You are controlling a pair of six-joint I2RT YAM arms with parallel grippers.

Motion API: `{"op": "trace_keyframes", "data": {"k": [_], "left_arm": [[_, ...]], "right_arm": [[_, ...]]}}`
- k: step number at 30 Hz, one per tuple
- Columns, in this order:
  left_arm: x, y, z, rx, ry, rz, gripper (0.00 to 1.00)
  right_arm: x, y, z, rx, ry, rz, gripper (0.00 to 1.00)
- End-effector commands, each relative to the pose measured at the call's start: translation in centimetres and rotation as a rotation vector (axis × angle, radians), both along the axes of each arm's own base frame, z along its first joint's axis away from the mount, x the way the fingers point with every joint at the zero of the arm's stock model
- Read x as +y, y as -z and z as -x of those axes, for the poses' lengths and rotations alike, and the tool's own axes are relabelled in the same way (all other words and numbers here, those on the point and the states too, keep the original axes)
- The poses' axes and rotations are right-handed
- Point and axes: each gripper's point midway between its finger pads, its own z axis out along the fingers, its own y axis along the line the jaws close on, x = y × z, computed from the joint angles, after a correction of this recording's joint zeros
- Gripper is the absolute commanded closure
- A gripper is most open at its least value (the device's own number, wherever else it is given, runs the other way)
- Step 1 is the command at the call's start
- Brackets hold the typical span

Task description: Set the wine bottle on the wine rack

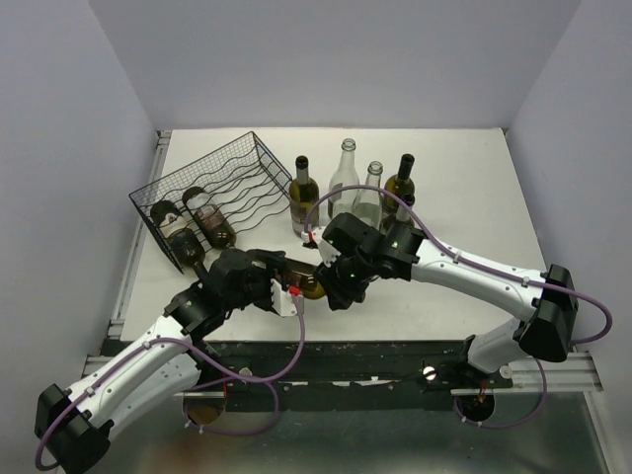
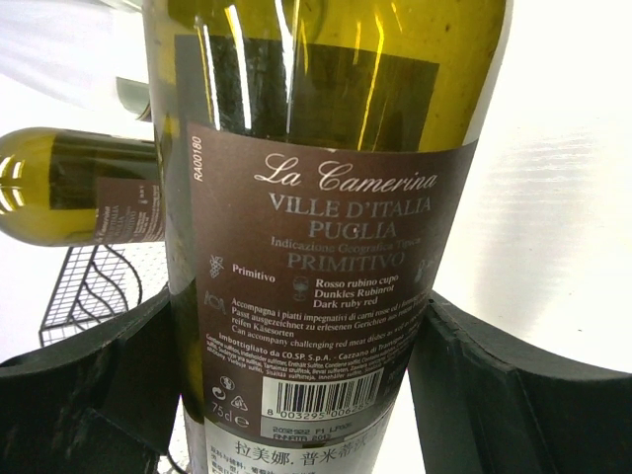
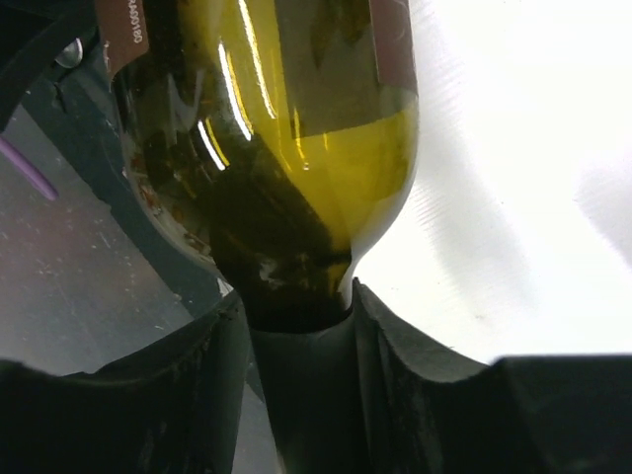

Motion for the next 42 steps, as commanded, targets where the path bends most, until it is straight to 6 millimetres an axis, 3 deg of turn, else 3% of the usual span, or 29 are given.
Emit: {"op": "trace_keyframes", "data": {"k": [1, 6, 9, 10, 12, 14, 15, 16, 22, 27, 31, 38, 42], "left_arm": [[-1.2, -5.0, -1.5, -0.095, -0.031, 0.150, 1.00], [-1.3, -4.9, -1.3, -0.081, -0.025, 0.155, 1.00], [-1.2, -4.9, -1.3, -0.085, -0.031, 0.157, 1.00], [-1.1, -4.9, -1.4, -0.089, -0.038, 0.156, 0.98], [-0.9, -5.2, -1.8, -0.099, -0.067, 0.176, 0.73], [-0.8, -5.1, -1.9, -0.107, -0.081, 0.186, 0.37], [-0.8, -5.1, -1.9, -0.114, -0.077, 0.186, 0.09], [-0.7, -4.9, -1.8, -0.123, -0.070, 0.180, 0.01], [-0.7, -2.9, -0.7, -0.136, 0.013, 0.101, 0.01], [-0.6, -2.7, -0.4, -0.139, 0.032, 0.084, 0.01], [-0.5, -3.9, 0.0, -0.143, 0.027, 0.125, 0.01], [-0.5, -8.2, 1.9, -0.213, 0.067, 0.303, 0.01], [0.9, -9.2, 0.2, -0.280, -0.046, 0.333, 0.01]], "right_arm": [[-0.4, 1.1, 0.8, 0.011, 0.016, 0.020, 0.55], [0.2, 1.1, 0.5, -0.002, 0.033, 0.012, 0.79], [0.3, 1.2, 0.0, -0.019, 0.049, 0.021, 0.99], [0.3, 1.2, -0.2, -0.027, 0.059, 0.024, 0.99], [0.3, 1.1, -0.6, -0.046, 0.079, 0.028, 0.99], [0.6, 0.6, -1.1, -0.070, 0.099, 0.014, 0.99], [0.6, 0.3, -1.4, -0.083, 0.113, 0.004, 0.99], [0.8, -0.2, -1.6, -0.098, 0.127, -0.010, 0.99], [1.1, -3.8, -3.6, -0.201, 0.243, -0.121, 0.99], [1.2, -5.7, -3.8, -0.229, 0.269, -0.186, 0.99], [0.5, -5.2, -4.1, -0.244, 0.289, -0.159, 0.99], [0.2, -3.1, -4.2, -0.239, 0.302, -0.128, 0.99], [1.0, -2.4, -4.4, -0.231, 0.298, -0.140, 0.99]]}}
